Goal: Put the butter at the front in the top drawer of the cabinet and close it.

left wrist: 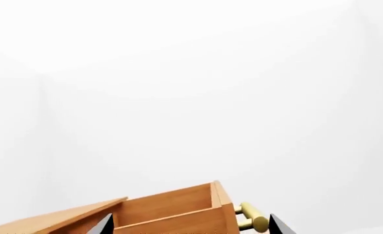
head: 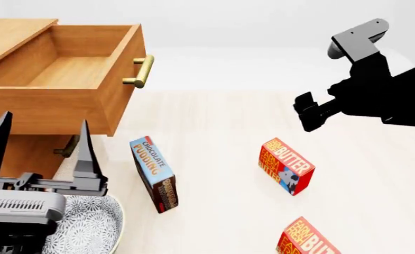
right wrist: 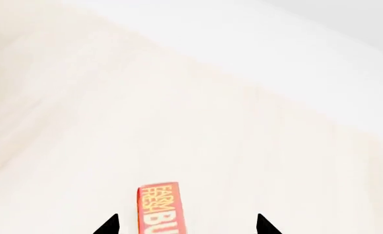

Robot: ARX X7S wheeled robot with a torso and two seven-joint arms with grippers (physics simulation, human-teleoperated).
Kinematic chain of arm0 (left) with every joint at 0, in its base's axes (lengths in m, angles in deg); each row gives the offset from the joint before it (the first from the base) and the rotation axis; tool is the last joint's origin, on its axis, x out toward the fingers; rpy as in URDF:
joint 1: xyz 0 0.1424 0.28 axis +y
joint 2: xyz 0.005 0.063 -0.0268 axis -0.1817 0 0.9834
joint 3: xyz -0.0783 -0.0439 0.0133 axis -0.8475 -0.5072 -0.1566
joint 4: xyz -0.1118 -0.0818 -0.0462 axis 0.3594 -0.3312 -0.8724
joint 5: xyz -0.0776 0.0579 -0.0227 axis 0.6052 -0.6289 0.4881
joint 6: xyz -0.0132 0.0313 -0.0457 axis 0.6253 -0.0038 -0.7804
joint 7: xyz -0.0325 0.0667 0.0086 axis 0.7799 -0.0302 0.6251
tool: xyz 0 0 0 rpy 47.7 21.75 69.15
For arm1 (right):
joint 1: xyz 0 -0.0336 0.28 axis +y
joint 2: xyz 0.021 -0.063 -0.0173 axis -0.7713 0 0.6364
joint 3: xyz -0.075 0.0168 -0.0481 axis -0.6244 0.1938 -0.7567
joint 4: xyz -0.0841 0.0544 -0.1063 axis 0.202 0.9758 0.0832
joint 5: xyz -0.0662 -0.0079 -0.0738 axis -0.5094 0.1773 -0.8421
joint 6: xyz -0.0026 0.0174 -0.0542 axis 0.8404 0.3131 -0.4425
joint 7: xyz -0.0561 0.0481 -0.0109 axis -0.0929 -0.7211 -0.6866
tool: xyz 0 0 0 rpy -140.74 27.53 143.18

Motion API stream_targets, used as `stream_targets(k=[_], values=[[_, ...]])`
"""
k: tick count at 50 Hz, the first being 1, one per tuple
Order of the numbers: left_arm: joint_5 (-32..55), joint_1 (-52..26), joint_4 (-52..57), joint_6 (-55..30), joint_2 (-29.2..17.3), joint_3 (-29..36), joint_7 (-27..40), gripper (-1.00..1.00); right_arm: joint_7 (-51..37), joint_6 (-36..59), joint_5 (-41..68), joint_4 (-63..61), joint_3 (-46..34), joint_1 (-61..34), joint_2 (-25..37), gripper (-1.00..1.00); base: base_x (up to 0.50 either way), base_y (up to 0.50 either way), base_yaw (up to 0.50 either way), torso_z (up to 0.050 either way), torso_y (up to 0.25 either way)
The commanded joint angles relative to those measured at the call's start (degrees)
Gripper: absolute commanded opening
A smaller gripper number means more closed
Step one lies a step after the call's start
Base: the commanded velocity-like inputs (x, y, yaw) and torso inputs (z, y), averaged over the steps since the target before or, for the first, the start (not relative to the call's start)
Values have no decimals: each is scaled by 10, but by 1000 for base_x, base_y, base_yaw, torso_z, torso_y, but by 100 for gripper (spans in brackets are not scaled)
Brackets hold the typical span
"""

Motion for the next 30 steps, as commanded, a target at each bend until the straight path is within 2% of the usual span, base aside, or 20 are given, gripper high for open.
stream_targets(k=[1,18,30], values=[[-5,-4,-17,14,13,10,-12,100,44,-53,-72,112,-53,0,-52,100,0,0,0,0,0],[-7,-7,-36,26,24,15,-22,100,158,-163,-148,318,-115,4,-150,100,0,0,0,0,0],[-7,-5,-29,23,24,16,-21,100,177,-169,-148,318,-121,11,-159,100,0,0,0,0,0]])
